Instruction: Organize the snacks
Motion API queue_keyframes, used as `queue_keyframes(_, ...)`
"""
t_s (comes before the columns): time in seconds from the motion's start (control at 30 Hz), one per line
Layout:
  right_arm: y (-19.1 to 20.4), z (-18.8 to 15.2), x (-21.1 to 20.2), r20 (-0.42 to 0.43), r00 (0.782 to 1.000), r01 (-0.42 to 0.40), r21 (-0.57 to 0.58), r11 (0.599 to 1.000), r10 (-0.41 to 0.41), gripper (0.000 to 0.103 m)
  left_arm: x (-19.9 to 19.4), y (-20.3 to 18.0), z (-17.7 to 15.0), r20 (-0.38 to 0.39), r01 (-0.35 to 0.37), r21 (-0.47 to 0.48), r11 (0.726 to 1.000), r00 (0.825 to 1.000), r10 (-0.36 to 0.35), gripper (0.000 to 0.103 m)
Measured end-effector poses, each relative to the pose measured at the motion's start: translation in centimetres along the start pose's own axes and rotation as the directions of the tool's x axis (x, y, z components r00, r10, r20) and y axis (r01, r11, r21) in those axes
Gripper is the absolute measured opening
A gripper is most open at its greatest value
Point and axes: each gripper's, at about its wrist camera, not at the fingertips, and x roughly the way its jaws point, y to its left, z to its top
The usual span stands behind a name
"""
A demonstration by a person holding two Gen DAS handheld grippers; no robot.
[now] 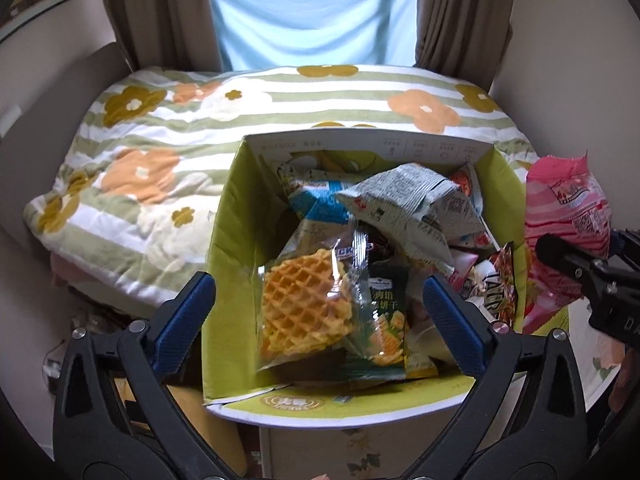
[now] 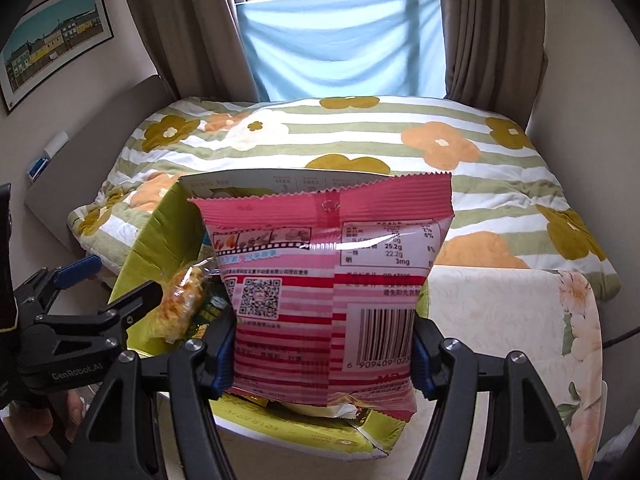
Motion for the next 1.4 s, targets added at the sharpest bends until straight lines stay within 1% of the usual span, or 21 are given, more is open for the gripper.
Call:
queue_keyframes(0.13,0.2,0.1,0.6,-0.016,1.0,0.002,-0.015,1.0,-0.002,0.063,-0.1,0.7,-0.8,-0.012,-0.005,-0.024,1.0,1.0,0.004,0.103)
queue_keyframes(0.23,0.5,0.5,1.5,-0.042,0.999,-0.028,-0.003,1.0,0.028,0.064,-0.4,0.8,-0.6,-0.009,-0.01,-0.024,1.0,1.0,0.01,0.103)
queue_keyframes(0.27,0.5,0.6,2.0,-0.054,0.998,-0.045,0.0,0.999,0.045,0.067,-0.5,0.7,-0.6,-0.007,-0.011,-0.024,1.0,1.0,0.011,0.103)
queue_keyframes(0.3,0.7,0.6,2.2,-0.06,0.997,-0.043,0.002,0.999,0.043,0.072,-0.5,0.8,-0.5,-0.006,-0.014,-0.024,1.0,1.0,0.014,0.103)
queue_keyframes(0.33,0.7,0.6,2.4,-0.059,0.998,-0.039,0.003,0.999,0.039,0.09,-0.5,0.8,-0.4,-0.005,-0.015,-0.025,1.0,1.0,0.015,0.103)
queue_keyframes(0.37,0.8,0.5,2.3,-0.044,0.998,-0.036,0.005,0.999,0.036,0.103,-0.5,0.8,-0.4,-0.006,-0.012,-0.028,1.0,1.0,0.012,0.103)
queue_keyframes(0.43,0.6,0.4,2.0,-0.024,0.999,-0.032,0.013,0.999,0.032,0.103,-0.5,0.8,-0.4,-0.008,-0.011,-0.032,0.999,1.0,0.01,0.103)
queue_keyframes(0.63,0.2,-0.1,1.9,-0.034,0.999,-0.004,0.041,0.999,0.006,0.103,-0.4,0.8,-0.6,-0.011,0.004,-0.029,1.0,1.0,-0.004,0.103)
queue_keyframes(0.73,0.3,-0.2,1.3,-0.022,1.0,0.003,0.046,0.999,-0.002,0.103,-0.9,0.7,-0.5,-0.003,0.012,-0.023,1.0,1.0,-0.012,0.103)
queue_keyframes(0.8,0.5,-0.1,0.7,-0.009,1.0,0.006,0.043,0.999,-0.006,0.103,-1.4,0.6,-0.4,0.004,0.014,-0.019,1.0,1.0,-0.014,0.103)
queue_keyframes(0.9,0.6,0.1,-1.0,0.032,0.999,0.017,0.032,0.999,-0.018,0.103,-2.8,0.3,-0.1,0.021,0.016,-0.018,1.0,1.0,-0.016,0.103)
queue_keyframes(1.0,0.4,0.3,-3.9,0.093,0.995,0.023,0.025,0.999,-0.025,0.103,-5.3,-0.3,0.2,0.07,0.02,-0.011,1.0,0.997,-0.019,0.103)
queue_keyframes(1.1,-0.1,0.3,-7.6,0.163,0.986,0.031,0.014,0.999,-0.033,0.103,-8.7,-1.4,0.5,0.131,0.018,-0.003,1.0,0.991,-0.018,0.103)
queue_keyframes(1.17,-0.5,0.3,-10.1,0.211,0.977,0.04,0.01,0.999,-0.041,0.103,-11.3,-2.4,0.7,0.176,0.011,0.0,1.0,0.984,-0.011,0.103)
queue_keyframes(1.27,-1.9,-0.4,-14.4,0.29,0.955,0.055,0.031,0.998,-0.061,0.103,-14.9,-4.0,0.2,0.242,0.007,-0.003,1.0,0.97,-0.006,0.103)
queue_keyframes(1.4,-3.9,-1.9,-18.0,0.309,0.946,0.079,0.065,0.995,-0.096,0.103,-18.8,-6.4,-1.5,0.297,0.013,-0.017,1.0,0.955,-0.008,0.103)
